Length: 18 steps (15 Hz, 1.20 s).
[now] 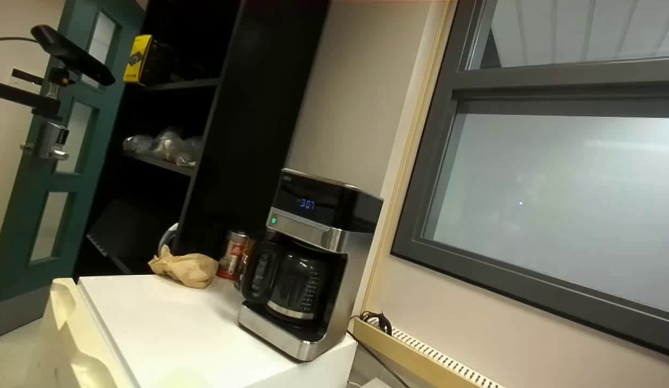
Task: Press a button on the coffeemaker.
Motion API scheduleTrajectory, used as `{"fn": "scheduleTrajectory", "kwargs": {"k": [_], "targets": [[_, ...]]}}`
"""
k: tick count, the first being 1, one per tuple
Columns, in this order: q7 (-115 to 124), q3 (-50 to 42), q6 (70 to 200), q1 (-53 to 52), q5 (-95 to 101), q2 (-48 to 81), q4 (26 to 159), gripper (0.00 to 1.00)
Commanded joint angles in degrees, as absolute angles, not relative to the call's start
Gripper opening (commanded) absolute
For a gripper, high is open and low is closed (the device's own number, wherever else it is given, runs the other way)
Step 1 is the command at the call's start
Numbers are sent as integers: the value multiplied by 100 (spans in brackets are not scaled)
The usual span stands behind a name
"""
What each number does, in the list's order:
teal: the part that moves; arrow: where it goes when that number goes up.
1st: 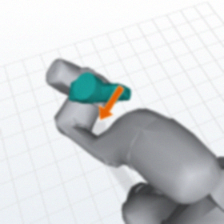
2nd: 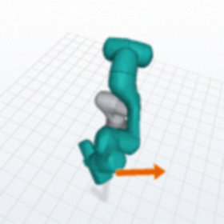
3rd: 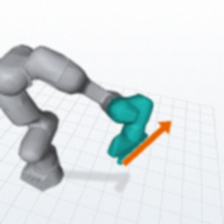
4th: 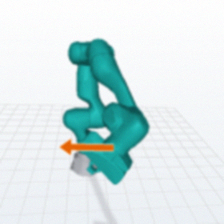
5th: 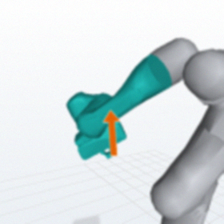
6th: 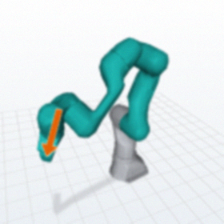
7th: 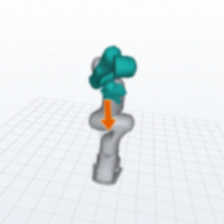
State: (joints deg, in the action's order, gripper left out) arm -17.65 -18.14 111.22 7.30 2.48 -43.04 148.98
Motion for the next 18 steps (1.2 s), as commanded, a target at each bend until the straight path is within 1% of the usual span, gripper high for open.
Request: {"fn": "scheduleTrajectory", "kwargs": {"k": [1, 11, 15, 18], "targets": [[-1803, -1763, 11111, 792, 205, -4287, 14886, 100], [-1825, -1720, 11133, 731, 226, -4150, 14777, 100], [-1848, -1514, 11152, 520, 290, -3540, 14309, 100], [-1748, -1229, 11328, 380, 383, -2822, 13775, 100]]}}
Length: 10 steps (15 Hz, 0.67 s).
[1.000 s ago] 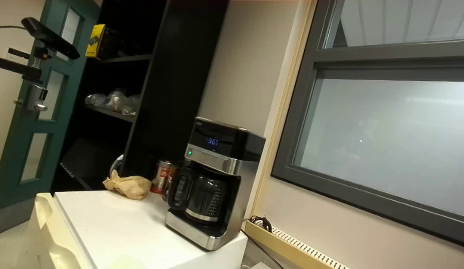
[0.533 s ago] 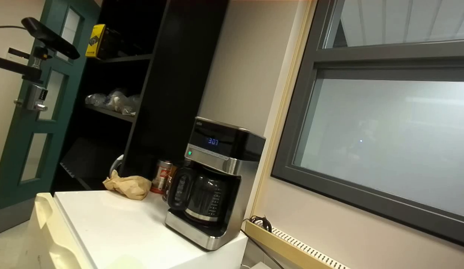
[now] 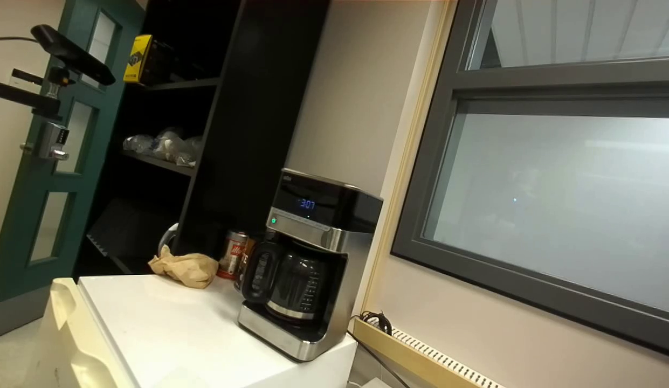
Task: Press a button on the coffeemaker.
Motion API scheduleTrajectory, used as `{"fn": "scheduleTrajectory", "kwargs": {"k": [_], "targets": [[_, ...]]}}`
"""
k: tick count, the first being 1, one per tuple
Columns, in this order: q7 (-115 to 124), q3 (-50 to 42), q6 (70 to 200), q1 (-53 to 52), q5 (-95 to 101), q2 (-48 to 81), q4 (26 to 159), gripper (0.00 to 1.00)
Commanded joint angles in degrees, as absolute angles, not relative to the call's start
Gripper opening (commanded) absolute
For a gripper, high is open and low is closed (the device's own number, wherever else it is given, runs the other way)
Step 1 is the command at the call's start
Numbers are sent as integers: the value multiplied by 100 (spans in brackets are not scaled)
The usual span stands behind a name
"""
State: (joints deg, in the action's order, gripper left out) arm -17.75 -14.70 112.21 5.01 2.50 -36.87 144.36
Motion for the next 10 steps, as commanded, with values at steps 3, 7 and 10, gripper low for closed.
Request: {"fn": "scheduleTrajectory", "kwargs": {"k": [3, 7, 10], "targets": [[-1668, -969, 11551, 366, 557, -2083, 13215, 73], [-1517, -688, 12079, 353, 847, -1100, 12543, 45], [-1405, -547, 12765, 329, 895, -564, 12242, 20]]}}
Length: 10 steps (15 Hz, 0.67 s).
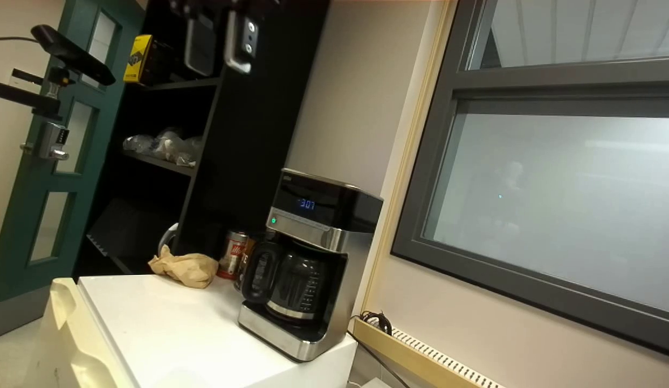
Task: Press a button on the coffeemaker.
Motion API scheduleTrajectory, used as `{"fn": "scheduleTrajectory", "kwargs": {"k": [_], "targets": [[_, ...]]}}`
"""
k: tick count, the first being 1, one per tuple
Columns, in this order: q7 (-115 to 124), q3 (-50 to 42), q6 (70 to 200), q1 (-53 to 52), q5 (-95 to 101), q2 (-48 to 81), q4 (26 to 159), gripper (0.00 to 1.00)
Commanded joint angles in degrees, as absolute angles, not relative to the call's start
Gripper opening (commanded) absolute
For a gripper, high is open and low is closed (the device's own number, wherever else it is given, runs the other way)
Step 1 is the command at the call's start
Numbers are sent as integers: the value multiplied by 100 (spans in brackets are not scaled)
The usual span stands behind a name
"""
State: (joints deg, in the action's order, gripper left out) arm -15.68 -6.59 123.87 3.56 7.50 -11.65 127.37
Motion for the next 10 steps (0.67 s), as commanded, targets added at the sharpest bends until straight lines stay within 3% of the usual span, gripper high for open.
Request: {"fn": "scheduleTrajectory", "kwargs": {"k": [1, 3, 10], "targets": [[-1374, -506, 12923, 323, 875, -371, 12123, 14], [-1352, -431, 13169, 307, 838, -2, 11895, 1], [-1173, -219, 13630, 173, 1067, 1181, 11067, 0]]}}
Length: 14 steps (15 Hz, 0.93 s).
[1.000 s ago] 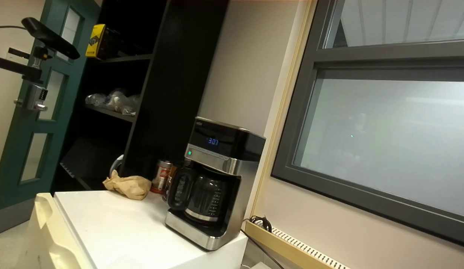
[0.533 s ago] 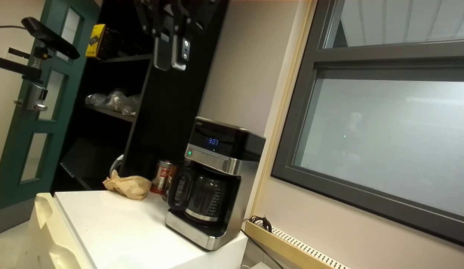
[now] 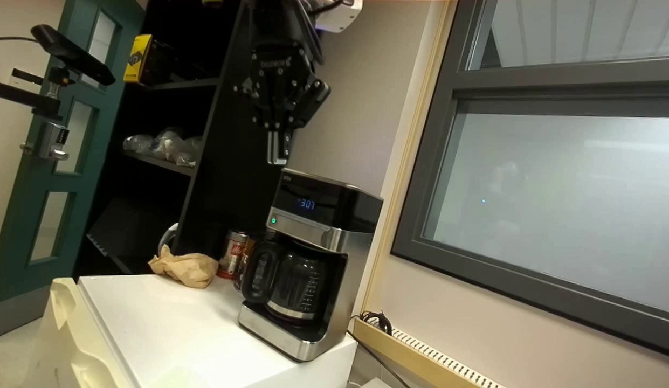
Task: Press a button on the coffeemaker.
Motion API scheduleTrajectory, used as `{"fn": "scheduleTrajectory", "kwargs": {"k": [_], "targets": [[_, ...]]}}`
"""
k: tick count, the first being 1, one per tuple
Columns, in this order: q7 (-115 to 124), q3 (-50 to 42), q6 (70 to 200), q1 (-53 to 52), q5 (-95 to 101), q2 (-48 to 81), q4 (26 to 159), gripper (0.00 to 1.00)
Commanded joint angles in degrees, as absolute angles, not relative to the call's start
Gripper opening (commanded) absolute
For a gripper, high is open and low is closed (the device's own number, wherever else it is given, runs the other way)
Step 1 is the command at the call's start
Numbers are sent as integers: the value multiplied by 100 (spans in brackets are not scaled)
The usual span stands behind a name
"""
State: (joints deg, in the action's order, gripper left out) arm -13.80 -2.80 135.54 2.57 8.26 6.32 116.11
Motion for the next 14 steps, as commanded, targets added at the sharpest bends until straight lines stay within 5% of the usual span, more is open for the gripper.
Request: {"fn": "scheduleTrajectory", "kwargs": {"k": [1, 14], "targets": [[-1159, -196, 13642, 149, 1095, 1318, 10938, 0], [-1137, -52, 13578, 21, 985, 2838, 9249, 0]]}}
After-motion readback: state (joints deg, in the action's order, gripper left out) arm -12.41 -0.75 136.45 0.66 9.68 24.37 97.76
